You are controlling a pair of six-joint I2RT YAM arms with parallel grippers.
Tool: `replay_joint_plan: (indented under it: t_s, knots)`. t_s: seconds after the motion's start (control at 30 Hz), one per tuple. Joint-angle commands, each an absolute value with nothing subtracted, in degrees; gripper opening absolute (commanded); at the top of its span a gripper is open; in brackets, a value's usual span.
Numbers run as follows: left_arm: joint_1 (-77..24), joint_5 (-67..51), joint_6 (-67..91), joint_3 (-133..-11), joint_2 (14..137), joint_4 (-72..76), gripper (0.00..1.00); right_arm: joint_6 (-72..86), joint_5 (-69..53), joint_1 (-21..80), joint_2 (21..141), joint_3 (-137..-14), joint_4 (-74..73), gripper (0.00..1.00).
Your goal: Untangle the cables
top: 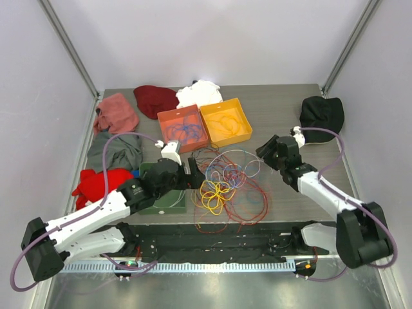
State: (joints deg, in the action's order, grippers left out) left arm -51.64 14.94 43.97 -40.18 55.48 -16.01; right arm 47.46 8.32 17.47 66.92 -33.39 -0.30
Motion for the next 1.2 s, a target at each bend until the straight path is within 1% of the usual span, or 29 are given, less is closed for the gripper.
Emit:
replay_joint_plan:
  t_s: [0.0,0.13,0.23,0.47,0.7,0.73,0.77,0.87,0.93,1.0,1.17]
  knots:
    - [-51.59,14.85,45.17,-39.03,54.58,-13.18,0.94,52.74,1.75,15.47,71.27,-32.69,7.91,0.57]
    - [-51.59,14.5,45.09,-37.88,52.74,-13.45,0.94,49.84,4.13,15.38,71.81,-33.14,7.12,0.56]
    - [-51.59,14.76,44.91,-36.65,51.77,-12.92,0.94,48.96,2.73,15.38,72.68,-33.05,6.6,0.56]
    - [-51.59,13.19,45.0,-36.91,53.52,-12.22,0.94,48.51,2.99,15.38,74.18,-29.62,8.43,0.51]
    - [-51.59,12.48,45.97,-36.47,53.7,-12.39,0.94,47.11,2.47,15.38,79.18,-27.51,12.39,0.48]
    - [-51.59,12.57,46.14,-36.39,53.7,-12.57,0.94,47.11,2.2,15.47,79.62,-27.34,13.26,0.46]
    - [-51.5,12.66,46.23,-36.3,53.61,-12.57,0.94,47.2,1.94,15.38,79.63,-27.25,13.71,0.41]
    - [-51.59,12.74,46.49,-36.39,53.53,-12.66,0.94,46.76,1.76,15.38,78.93,-26.98,14.15,0.36]
    - [-51.59,12.66,46.67,-36.47,53.88,-12.57,0.94,46.15,2.11,15.38,78.14,-27.33,12.93,0.36]
    - [-51.68,12.57,46.84,-36.47,54.4,-12.57,0.93,45.35,2.63,15.38,76.82,-27.51,12.22,0.38]
    - [-51.59,12.22,47.28,-36.47,55.02,-12.3,0.93,43.86,6.59,15.38,71.82,-26.29,9.49,0.5]
